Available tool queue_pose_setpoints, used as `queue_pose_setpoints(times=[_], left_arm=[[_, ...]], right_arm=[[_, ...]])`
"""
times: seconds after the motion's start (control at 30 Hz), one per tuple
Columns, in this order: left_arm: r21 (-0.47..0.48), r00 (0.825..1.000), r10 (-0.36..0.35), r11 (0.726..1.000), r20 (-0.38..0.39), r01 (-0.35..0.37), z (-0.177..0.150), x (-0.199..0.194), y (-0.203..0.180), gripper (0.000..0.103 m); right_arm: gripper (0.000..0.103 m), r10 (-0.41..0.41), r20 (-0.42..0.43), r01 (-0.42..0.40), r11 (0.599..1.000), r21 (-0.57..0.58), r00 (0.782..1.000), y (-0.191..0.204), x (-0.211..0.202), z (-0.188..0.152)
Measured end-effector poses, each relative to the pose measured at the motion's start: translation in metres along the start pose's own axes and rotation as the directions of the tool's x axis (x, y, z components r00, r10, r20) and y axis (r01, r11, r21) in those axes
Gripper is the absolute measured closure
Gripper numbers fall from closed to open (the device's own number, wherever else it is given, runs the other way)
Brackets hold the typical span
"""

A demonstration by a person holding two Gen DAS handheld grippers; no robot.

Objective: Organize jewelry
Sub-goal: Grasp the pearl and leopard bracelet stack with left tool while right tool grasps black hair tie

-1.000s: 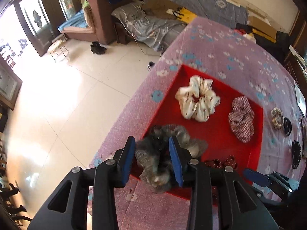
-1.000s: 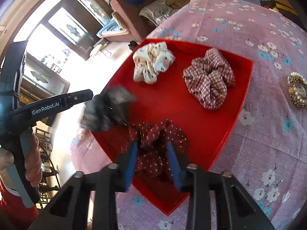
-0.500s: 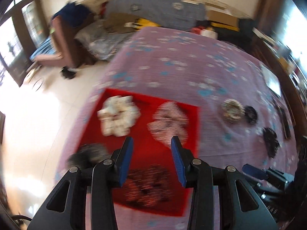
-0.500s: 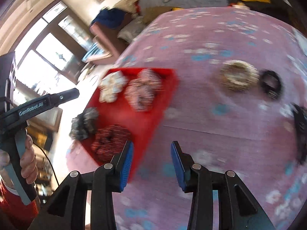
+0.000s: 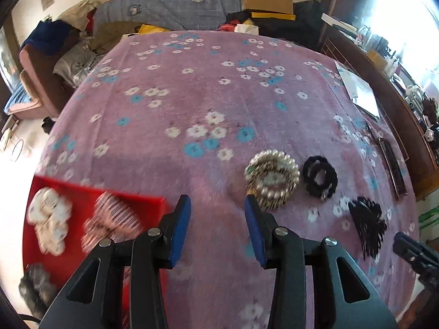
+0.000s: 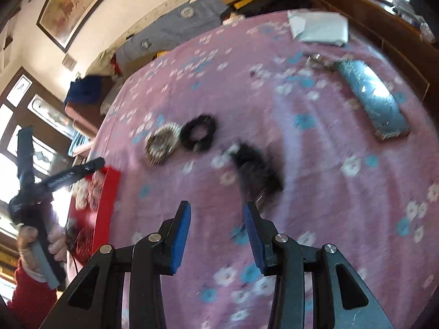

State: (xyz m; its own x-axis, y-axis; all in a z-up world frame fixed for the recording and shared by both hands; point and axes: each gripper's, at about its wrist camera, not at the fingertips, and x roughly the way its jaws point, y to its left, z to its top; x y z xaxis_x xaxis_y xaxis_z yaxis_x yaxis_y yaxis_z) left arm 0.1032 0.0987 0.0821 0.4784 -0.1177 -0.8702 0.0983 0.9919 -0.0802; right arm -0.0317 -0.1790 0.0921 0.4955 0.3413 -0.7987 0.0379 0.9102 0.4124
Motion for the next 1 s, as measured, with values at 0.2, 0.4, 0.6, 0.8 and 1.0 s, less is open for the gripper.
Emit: queue_pose_setpoints(times=[0.2,0.4,0.6,0.8,1.0], left_arm=[[0.04,1.0,-0.004,0.999,-0.031,0.005,0.012,0.036,-0.018,0.064],[0.029,0.997,-0.038,0.999,-0.067,0.04,0.017,0.064,-0.022,0.064],[0.023,0.995,-0.047,0.999,-0.086,0.049,0.02,0.078,-0.023,0.064],[0.029,0.995,-0.062,0.997,-0.081,0.065,0.017,0.081,-0.025,0.065],[0.003,0.991,-0.093,0.996,-0.091,0.094,0.018,0.079,-0.026,0.093]], right_arm=[[0.059,-0.026,-0.006,0.026,0.999,-0.038,1.0,-0.005,0.01,0.017],[0.059,0.019,-0.007,-0.02,0.998,-0.063,1.0,-0.002,0.018,0.024],[0.059,0.037,-0.022,-0.04,0.991,-0.129,0.999,0.023,0.043,0.055],[0.059,-0.009,-0.077,0.003,0.996,-0.088,0.997,0.031,0.089,0.074],[0.06,-0.1,-0.079,0.088,0.986,-0.143,0.992,0.048,0.117,0.075]])
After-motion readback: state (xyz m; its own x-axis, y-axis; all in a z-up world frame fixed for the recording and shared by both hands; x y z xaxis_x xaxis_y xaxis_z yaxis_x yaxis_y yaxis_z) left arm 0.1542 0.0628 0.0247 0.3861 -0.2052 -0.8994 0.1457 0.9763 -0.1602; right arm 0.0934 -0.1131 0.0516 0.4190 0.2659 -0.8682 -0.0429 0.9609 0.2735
